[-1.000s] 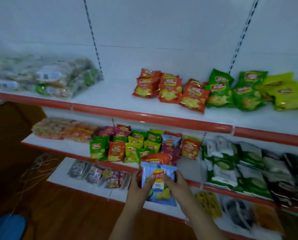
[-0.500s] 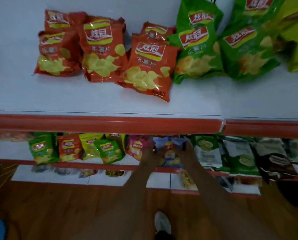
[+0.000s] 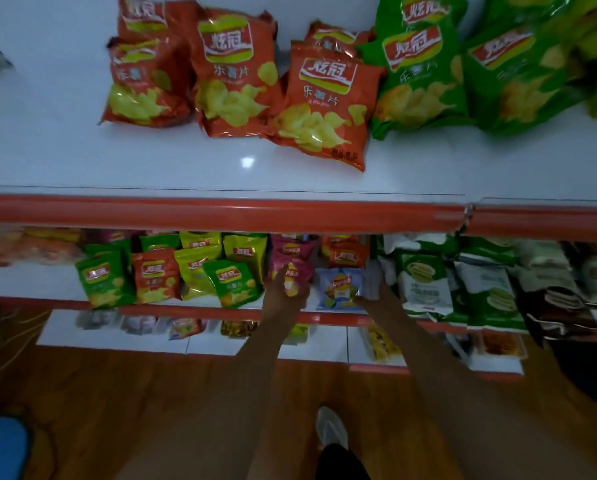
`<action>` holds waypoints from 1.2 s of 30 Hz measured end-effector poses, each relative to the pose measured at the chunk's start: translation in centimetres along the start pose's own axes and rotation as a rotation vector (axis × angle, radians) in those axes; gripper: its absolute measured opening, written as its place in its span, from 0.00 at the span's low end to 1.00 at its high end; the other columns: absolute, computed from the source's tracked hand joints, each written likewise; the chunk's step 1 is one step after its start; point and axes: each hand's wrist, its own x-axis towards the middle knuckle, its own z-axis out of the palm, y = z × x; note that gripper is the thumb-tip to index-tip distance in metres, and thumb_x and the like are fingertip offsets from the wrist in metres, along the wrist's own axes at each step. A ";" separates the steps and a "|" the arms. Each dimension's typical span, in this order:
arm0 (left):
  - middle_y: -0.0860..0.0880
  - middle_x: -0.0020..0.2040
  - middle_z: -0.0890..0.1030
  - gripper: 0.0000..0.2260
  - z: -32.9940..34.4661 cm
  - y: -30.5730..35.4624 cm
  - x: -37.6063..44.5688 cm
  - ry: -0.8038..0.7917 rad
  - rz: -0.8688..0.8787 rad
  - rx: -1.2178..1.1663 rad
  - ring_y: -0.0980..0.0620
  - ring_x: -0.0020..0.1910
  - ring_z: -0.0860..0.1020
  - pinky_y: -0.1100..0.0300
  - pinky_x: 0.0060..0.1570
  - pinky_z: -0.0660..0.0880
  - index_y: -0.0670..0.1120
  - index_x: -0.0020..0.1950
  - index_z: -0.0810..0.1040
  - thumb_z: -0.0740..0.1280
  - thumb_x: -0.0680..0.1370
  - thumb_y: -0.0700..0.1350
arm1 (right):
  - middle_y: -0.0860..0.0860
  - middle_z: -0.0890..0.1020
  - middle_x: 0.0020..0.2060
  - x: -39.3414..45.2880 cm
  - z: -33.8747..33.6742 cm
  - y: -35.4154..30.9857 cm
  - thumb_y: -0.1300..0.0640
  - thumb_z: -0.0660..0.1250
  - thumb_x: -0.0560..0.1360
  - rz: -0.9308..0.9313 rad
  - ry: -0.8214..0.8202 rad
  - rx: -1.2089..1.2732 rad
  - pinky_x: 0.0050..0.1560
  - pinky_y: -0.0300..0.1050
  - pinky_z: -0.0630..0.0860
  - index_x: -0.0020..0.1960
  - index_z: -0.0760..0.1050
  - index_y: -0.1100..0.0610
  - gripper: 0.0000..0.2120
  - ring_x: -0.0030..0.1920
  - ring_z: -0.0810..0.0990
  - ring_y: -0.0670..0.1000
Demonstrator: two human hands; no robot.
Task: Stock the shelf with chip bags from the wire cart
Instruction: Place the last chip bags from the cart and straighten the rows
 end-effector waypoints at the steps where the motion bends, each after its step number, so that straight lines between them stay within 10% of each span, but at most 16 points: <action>1: 0.52 0.60 0.75 0.28 -0.8 0.1 -1.3 0.007 0.021 -0.003 0.54 0.51 0.74 0.75 0.33 0.70 0.49 0.76 0.64 0.70 0.78 0.46 | 0.58 0.61 0.76 -1.5 0.1 -0.3 0.49 0.73 0.73 -0.007 0.003 -0.010 0.69 0.54 0.68 0.79 0.50 0.58 0.45 0.73 0.65 0.60; 9: 0.48 0.72 0.72 0.28 -8.2 -1.4 -14.1 -0.008 0.208 -0.120 0.52 0.66 0.73 0.60 0.59 0.69 0.47 0.77 0.64 0.69 0.79 0.44 | 0.56 0.77 0.57 -16.3 3.2 -2.2 0.53 0.70 0.75 -0.188 0.093 -0.093 0.58 0.45 0.73 0.67 0.70 0.57 0.22 0.62 0.76 0.58; 14: 0.48 0.75 0.67 0.29 -13.5 -4.7 -21.6 -0.010 0.310 0.000 0.39 0.69 0.71 0.46 0.63 0.73 0.51 0.78 0.61 0.68 0.79 0.49 | 0.53 0.76 0.67 -23.4 6.7 0.4 0.39 0.69 0.67 -0.363 0.115 -0.099 0.58 0.47 0.75 0.74 0.64 0.55 0.40 0.62 0.77 0.57; 21: 0.45 0.72 0.68 0.31 -19.3 -8.6 -26.1 0.040 0.339 0.155 0.47 0.61 0.73 0.56 0.59 0.73 0.53 0.78 0.60 0.68 0.78 0.52 | 0.55 0.62 0.76 -32.3 10.6 1.4 0.46 0.69 0.75 -0.433 0.114 -0.264 0.70 0.48 0.65 0.79 0.53 0.57 0.40 0.74 0.64 0.57; 33: 0.45 0.72 0.67 0.38 -19.3 -10.4 -12.8 0.004 0.146 0.307 0.47 0.67 0.71 0.58 0.57 0.71 0.48 0.80 0.53 0.67 0.77 0.57 | 0.55 0.61 0.76 -20.0 17.6 -1.9 0.49 0.66 0.78 -0.428 -0.033 -0.431 0.69 0.42 0.65 0.79 0.48 0.58 0.39 0.74 0.64 0.54; 36: 0.44 0.71 0.69 0.37 -18.3 -10.7 -7.2 0.019 0.073 0.262 0.44 0.67 0.72 0.52 0.62 0.74 0.47 0.80 0.56 0.67 0.76 0.58 | 0.51 0.71 0.69 -15.1 18.9 -4.1 0.49 0.68 0.75 -0.497 -0.049 -0.430 0.63 0.34 0.69 0.75 0.52 0.42 0.35 0.68 0.72 0.50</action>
